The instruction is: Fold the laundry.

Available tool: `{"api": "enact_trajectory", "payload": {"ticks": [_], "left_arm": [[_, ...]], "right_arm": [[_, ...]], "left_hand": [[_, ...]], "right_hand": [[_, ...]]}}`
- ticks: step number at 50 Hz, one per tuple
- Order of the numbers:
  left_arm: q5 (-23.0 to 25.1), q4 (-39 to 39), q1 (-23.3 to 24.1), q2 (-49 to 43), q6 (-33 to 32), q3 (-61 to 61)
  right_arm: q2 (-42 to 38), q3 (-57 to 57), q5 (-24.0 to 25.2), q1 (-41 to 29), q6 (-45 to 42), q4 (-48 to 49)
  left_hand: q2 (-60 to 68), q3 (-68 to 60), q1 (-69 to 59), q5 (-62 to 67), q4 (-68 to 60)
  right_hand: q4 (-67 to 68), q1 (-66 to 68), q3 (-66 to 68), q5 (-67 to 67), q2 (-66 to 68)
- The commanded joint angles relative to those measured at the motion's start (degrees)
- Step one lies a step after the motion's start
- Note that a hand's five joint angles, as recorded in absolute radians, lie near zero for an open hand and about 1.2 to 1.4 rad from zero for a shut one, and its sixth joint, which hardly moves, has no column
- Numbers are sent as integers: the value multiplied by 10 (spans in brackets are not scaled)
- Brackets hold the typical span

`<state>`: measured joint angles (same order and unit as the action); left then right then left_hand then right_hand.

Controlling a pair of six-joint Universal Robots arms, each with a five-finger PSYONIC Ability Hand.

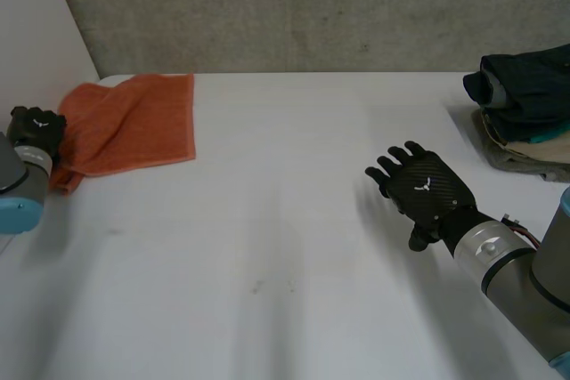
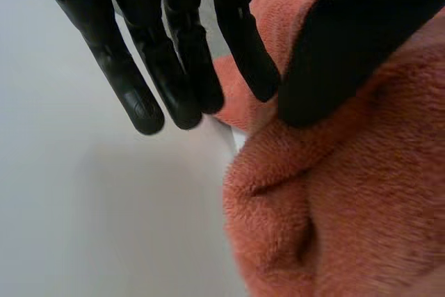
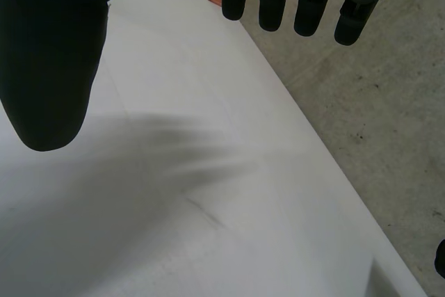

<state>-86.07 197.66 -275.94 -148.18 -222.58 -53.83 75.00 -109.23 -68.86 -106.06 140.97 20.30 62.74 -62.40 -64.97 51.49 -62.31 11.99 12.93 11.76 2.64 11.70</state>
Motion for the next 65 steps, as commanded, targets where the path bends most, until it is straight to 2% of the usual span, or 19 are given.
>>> {"api": "enact_trajectory", "payload": {"ticks": [1,8,12,18,25,29,32,35,36,37,38,43,44,47,51,54,58,62,65], "left_arm": [[-7,1,31,21,1,-14],[-16,3,108,190,41,-67],[-16,2,181,275,113,-96],[-11,-2,299,401,235,-162],[-15,-6,441,377,322,-188],[-21,-23,502,326,346,-187],[-13,-34,525,298,377,-191],[-15,-33,523,288,396,-189],[-19,-33,519,286,402,-185],[-22,-34,515,286,402,-183],[-23,-32,509,286,399,-183],[-56,-33,414,300,352,-182],[-69,-33,373,304,322,-181],[-81,-31,300,298,258,-173],[-75,-32,244,256,192,-142],[-63,-34,219,215,176,-121],[-4,-39,179,147,178,-78],[48,-49,158,97,184,-48],[63,-53,154,73,193,-25]], "right_arm": [[1,2,0,3,0,1],[1,3,-1,8,0,1],[5,4,-7,15,1,2],[19,10,-51,26,2,17],[40,19,-77,52,29,23],[40,30,-78,63,69,18],[40,34,-75,73,84,17],[40,34,-73,79,88,17],[40,34,-73,80,89,16],[40,34,-73,79,88,16],[40,34,-73,79,88,15],[39,32,-72,75,88,15],[39,32,-72,74,88,14],[38,31,-70,73,87,14],[32,30,-71,73,85,14],[31,30,-72,72,83,14],[26,30,-73,72,81,15],[16,31,-73,73,81,15],[15,31,-74,73,81,15]], "left_hand": [[173,-176,-150,185,-177],[173,-176,-150,185,-177],[173,-176,-150,185,-177],[173,-176,-150,185,-177],[173,-176,-150,185,-177],[173,-176,-150,185,-177],[173,-176,-150,185,-177],[135,-138,-112,147,-139],[-216,212,238,-203,211],[-381,377,403,-368,376],[-477,474,500,-465,473],[-480,476,502,-467,476],[-480,476,502,-467,476],[-473,470,495,-461,469],[-460,456,482,-447,455],[-448,445,470,-435,444],[-426,423,448,-414,422],[-413,409,435,-400,408],[-408,404,430,-395,403]], "right_hand": [[-20,-29,-18,-26,-17],[-20,-29,-18,-26,-17],[-20,-29,-18,-26,-17],[-20,-29,-18,-26,-17],[-20,-29,-18,-26,-17],[-20,-29,-18,-26,-17],[-20,-29,-18,-26,-17],[-20,-29,-18,-26,-17],[-20,-29,-18,-26,-17],[-20,-29,-18,-26,-17],[-20,-29,-18,-26,-17],[-20,-29,-18,-26,-17],[-20,-29,-18,-26,-17],[-20,-29,-18,-26,-17],[-20,-29,-18,-26,-17],[-20,-29,-18,-26,-17],[-20,-29,-18,-26,-17],[-20,-29,-18,-26,-17],[-20,-29,-18,-26,-17]]}}
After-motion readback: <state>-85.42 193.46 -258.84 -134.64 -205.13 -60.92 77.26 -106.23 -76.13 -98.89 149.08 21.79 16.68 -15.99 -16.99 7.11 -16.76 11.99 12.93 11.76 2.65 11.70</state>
